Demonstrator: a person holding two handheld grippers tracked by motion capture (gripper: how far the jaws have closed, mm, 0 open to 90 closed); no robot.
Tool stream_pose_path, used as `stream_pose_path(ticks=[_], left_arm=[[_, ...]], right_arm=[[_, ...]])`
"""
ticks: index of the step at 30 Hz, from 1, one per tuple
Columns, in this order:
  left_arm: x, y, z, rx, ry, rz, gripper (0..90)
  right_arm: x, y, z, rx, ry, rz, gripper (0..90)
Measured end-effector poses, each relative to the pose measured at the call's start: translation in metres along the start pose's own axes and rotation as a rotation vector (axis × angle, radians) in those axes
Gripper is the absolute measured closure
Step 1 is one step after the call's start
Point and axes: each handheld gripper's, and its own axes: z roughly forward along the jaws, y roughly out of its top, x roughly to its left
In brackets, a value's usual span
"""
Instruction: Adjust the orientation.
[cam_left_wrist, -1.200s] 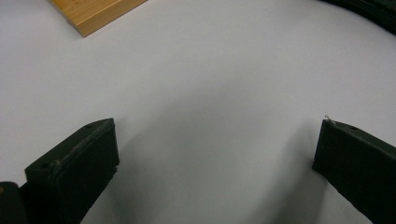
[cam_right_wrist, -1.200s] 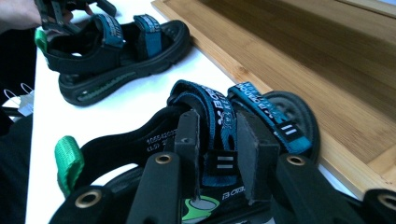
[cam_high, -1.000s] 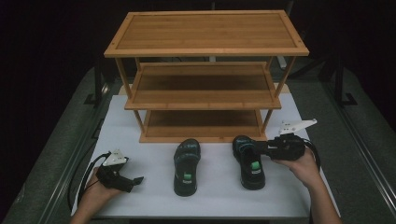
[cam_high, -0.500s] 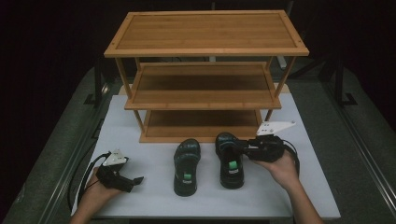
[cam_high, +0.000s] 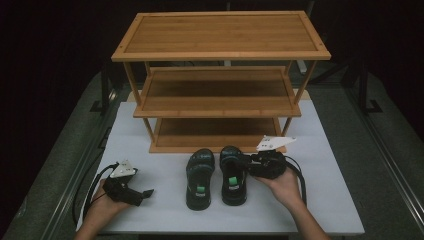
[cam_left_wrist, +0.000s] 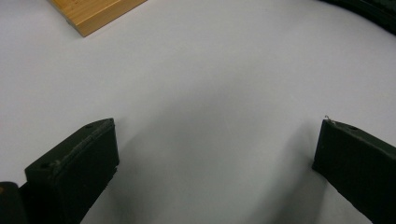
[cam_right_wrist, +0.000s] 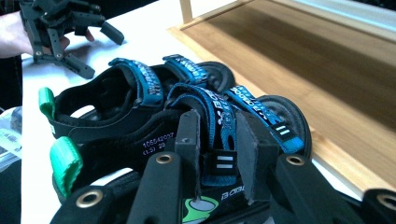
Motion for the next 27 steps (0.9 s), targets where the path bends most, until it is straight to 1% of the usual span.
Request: stream_pose_path(ticks=[8,10,12,13,16,18,19,22,25,27], left_arm=[[0.0,0.0,0.0,0.0,0.0,0.0,0.0],[0.0,0.0,0.0,0.0,0.0,0.0,0.0],[0.0,0.0,0.0,0.0,0.0,0.0,0.0],[0.0,0.0,0.0,0.0,0.0,0.0,0.0],[0.0,0.0,0.0,0.0,0.0,0.0,0.0],[0.0,0.0,0.0,0.0,0.0,0.0,0.0],[0.0,0.0,0.0,0.0,0.0,0.0,0.0],[0.0,0.0,0.0,0.0,0.0,0.002,0.0],[0.0,0.0,0.0,-0.002,0.001,0.003,0.0],[0.0,0.0,-0.001,-0.006,-0.007,-0.003,0.0]], right_arm=[[0.01,-0.002,0.011,0.005,0.001,-0.005,70.8],[0.011,-0.003,0.012,0.008,0.012,-0.003,70.6],[0.013,-0.004,0.013,0.015,0.008,-0.017,70.1],[0.014,-0.005,0.013,0.023,-0.001,-0.02,69.9],[0.014,-0.006,0.011,0.027,-0.003,-0.02,68.9],[0.013,-0.007,0.011,0.024,0.0,-0.016,66.5],[0.012,-0.008,0.01,0.023,0.002,-0.015,63.1],[0.012,-0.008,0.008,0.009,-0.012,-0.013,52.0],[0.01,-0.008,0.004,-0.003,-0.018,-0.016,46.1],[0.009,-0.008,0.0,-0.012,-0.024,-0.015,45.3]])
